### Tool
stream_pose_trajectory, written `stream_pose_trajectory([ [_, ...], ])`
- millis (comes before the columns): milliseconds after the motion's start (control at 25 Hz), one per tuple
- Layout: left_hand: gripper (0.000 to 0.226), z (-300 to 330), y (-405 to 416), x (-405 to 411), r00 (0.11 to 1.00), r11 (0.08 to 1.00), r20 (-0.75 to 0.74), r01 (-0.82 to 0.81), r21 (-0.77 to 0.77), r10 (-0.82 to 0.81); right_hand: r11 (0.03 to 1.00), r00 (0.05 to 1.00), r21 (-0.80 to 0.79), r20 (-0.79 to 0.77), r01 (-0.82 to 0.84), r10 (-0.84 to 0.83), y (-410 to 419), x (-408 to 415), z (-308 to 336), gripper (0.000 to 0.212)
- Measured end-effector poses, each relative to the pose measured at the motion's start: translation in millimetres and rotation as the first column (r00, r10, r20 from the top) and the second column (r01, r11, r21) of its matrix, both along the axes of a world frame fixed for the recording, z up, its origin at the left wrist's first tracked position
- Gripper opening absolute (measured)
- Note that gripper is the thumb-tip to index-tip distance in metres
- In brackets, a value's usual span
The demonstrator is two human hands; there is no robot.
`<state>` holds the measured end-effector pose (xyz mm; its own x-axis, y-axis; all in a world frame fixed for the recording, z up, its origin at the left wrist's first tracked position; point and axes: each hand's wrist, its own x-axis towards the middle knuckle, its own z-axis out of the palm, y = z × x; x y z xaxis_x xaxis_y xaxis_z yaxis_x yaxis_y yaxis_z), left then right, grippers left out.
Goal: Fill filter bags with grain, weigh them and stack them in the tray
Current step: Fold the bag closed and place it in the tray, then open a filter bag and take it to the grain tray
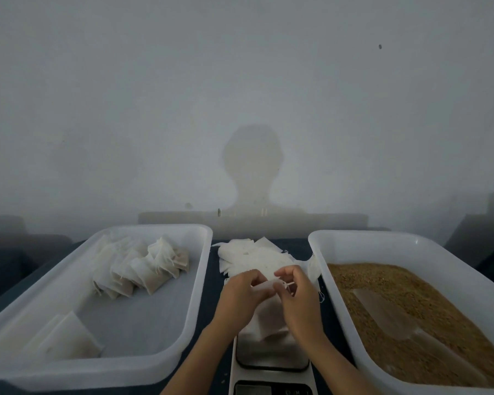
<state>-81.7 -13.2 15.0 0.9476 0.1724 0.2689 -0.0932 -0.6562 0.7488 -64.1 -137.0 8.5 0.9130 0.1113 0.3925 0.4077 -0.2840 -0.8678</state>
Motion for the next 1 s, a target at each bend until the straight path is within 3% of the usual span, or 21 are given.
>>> stream_pose_trajectory([
  [240,0.018,53.4,35.9,-30.4,0.973,0.974,0.208,-0.138,0.178,0.100,0.975,0.975,0.120,0.143,-0.187,0.169,34.4,-16.2,41.3,0.012],
  [360,0.018,62.0,76.2,-54.3,0.945,0.944,0.267,-0.249,0.215,0.188,0.956,0.953,0.090,0.146,-0.278,0.264,67.4,-28.3,49.1,0.023],
  [480,0.024,56.1,130.0,-78.0,0.932,0.910,0.161,-0.354,0.218,0.324,0.929,0.921,0.000,0.130,-0.370,0.367,92.9,-39.4,43.9,0.028],
  [600,0.016,38.7,185.3,-95.9,0.894,0.830,-0.031,-0.401,0.389,0.447,0.874,0.874,-0.156,0.098,-0.460,0.477,108.5,-45.4,30.6,0.026],
  [680,0.012,26.6,213.3,-105.1,0.847,0.805,-0.191,-0.366,0.467,0.496,0.817,0.835,-0.273,0.075,-0.508,0.545,115.2,-48.4,22.2,0.024],
  [800,0.029,11.1,235.4,-117.8,0.781,0.812,-0.368,-0.285,0.509,0.504,0.730,0.779,-0.386,0.045,-0.564,0.626,119.8,-49.5,12.7,0.021],
  [1000,0.026,-0.4,243.9,-123.9,0.729,0.635,-0.326,-0.189,0.749,0.602,0.664,0.762,-0.502,0.017,-0.554,0.648,118.6,-46.1,5.5,0.021],
])
